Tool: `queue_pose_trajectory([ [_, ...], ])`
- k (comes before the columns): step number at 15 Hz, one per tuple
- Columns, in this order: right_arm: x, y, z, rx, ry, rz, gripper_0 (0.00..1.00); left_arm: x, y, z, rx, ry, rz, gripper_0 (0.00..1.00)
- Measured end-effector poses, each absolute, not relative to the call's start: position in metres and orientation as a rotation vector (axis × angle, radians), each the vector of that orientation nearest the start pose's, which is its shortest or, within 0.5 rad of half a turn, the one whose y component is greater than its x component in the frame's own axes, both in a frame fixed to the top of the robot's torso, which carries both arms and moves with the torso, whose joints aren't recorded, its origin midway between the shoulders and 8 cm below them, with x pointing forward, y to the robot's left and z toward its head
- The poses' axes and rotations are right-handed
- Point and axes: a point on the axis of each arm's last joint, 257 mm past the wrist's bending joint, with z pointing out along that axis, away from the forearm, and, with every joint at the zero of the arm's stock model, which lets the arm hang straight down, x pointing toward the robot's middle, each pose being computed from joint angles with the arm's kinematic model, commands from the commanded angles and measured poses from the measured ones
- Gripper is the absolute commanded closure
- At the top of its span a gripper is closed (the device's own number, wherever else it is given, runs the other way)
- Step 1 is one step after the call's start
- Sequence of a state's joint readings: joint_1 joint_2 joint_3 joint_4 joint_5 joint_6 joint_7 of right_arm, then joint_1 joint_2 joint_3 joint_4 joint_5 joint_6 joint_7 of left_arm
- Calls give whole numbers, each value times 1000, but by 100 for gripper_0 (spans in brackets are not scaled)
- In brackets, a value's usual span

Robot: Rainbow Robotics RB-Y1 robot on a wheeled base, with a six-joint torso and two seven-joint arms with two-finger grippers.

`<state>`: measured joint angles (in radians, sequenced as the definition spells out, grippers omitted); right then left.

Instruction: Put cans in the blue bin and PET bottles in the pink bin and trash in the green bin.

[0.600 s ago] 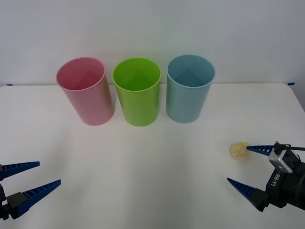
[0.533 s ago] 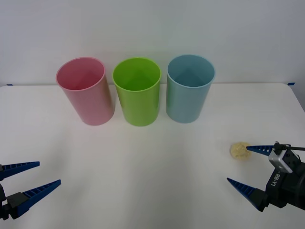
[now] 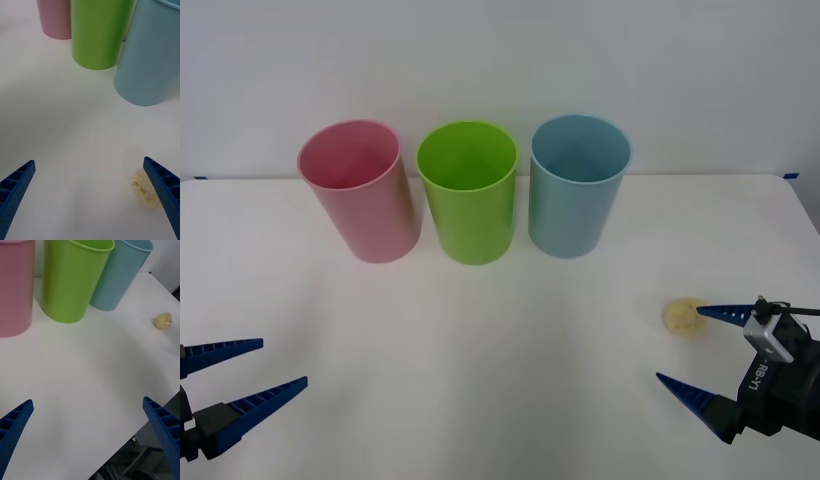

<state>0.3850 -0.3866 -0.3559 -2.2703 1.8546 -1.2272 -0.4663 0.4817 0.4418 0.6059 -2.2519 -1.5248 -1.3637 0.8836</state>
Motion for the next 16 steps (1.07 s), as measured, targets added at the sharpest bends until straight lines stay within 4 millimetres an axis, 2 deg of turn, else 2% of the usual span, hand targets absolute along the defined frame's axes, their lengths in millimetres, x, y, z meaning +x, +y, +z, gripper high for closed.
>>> queue_pose_trajectory([
  [3, 333, -232, -213, -1009, 1840, 246, 0, 287, 276, -180, 534, 2046, -636, 0],
  [7, 329, -244, -189, -1028, 1845, 208, 0, 287, 276, -180, 534, 2046, -636, 0],
  [11, 326, -259, -167, -989, 1940, 186, 0, 287, 276, -180, 534, 2046, -636, 0],
  [16, 336, -276, -152, -868, 2078, 126, 0, 287, 276, -180, 534, 2046, -636, 0],
])
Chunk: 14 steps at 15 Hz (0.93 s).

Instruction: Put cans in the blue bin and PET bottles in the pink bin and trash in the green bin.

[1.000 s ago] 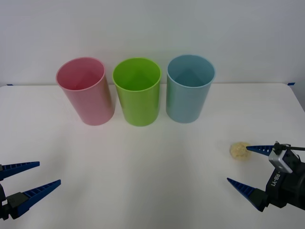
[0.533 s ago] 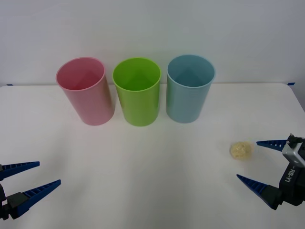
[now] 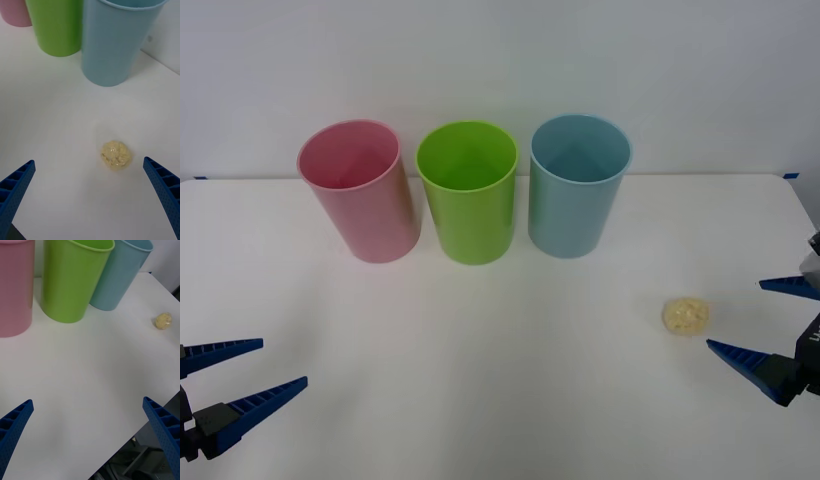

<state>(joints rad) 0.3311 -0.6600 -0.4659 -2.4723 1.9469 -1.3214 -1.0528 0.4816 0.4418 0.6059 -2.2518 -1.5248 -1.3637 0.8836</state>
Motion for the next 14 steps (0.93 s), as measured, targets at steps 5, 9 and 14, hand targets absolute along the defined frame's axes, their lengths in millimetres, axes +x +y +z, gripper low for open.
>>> queue_pose_trajectory([
  [5, 345, -279, -144, -769, 2189, 93, 0, 287, 276, -180, 534, 2046, -636, 0],
  [9, 363, -299, -141, -757, 2221, -26, 0, 287, 276, -180, 534, 2046, -636, 0],
  [14, 371, -325, -170, -690, 2315, -28, 0, 287, 276, -180, 534, 2046, -636, 0],
])
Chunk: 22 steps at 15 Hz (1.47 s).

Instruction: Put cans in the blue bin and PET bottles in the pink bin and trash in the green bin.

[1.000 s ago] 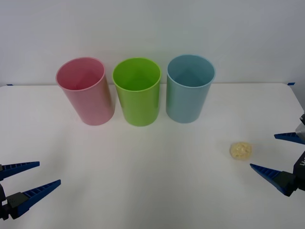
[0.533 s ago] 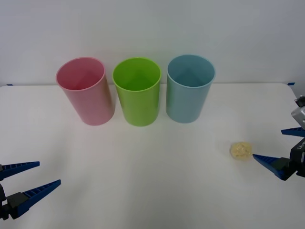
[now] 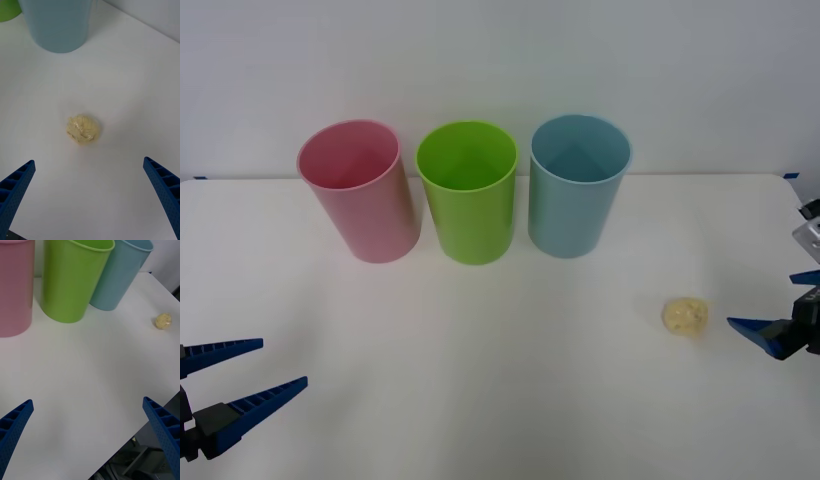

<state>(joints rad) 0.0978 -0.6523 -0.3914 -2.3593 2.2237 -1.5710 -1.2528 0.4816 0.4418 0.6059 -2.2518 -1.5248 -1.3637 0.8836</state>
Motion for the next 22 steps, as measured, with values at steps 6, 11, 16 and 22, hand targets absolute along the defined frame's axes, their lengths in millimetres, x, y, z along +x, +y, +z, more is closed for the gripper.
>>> queue_pose_trajectory([
  [6, 393, -330, -190, -664, 2364, -45, 0, 287, 276, -180, 534, 2046, -636, 0],
  [11, 412, -329, -206, -628, 2396, -14, 0, 287, 276, -180, 534, 2046, -636, 0],
  [16, 420, -321, -225, -657, 2430, -40, 0, 287, 276, -180, 534, 2046, -636, 0],
  [22, 422, -313, -246, -667, 2473, -25, 0, 287, 276, -180, 534, 2046, -636, 0],
])
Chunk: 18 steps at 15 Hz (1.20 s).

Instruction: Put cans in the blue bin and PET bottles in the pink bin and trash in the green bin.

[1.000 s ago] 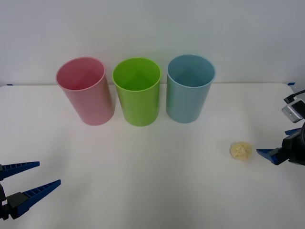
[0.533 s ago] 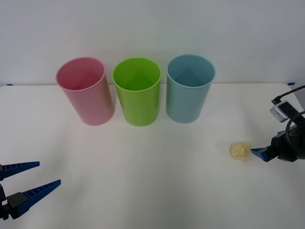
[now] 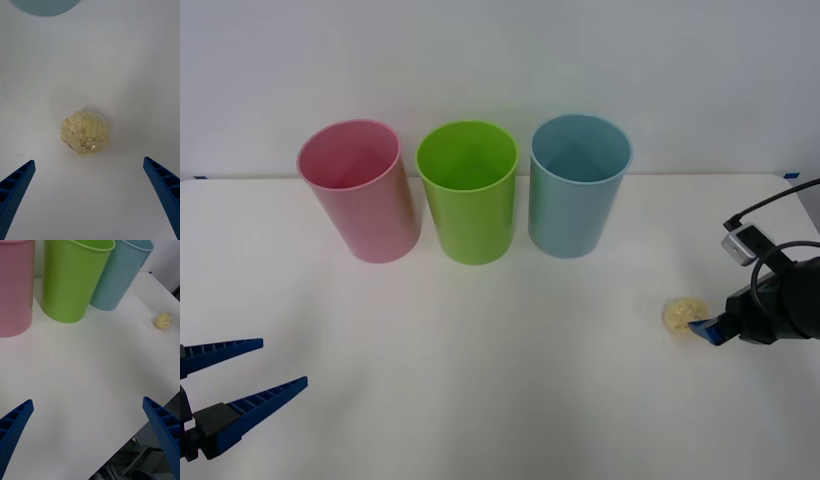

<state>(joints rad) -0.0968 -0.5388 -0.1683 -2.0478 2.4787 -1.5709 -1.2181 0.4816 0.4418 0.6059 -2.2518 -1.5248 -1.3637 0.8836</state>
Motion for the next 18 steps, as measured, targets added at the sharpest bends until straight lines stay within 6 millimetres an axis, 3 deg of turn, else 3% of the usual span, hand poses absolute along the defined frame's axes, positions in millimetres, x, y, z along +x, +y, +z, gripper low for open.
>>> queue_pose_trajectory([
  [13, 430, -313, -291, -680, 2569, -46, 0, 287, 276, -180, 534, 2046, -636, 0],
  [18, 448, -308, -300, -670, 2549, -35, 0, 287, 276, -180, 534, 2046, -636, 0],
])
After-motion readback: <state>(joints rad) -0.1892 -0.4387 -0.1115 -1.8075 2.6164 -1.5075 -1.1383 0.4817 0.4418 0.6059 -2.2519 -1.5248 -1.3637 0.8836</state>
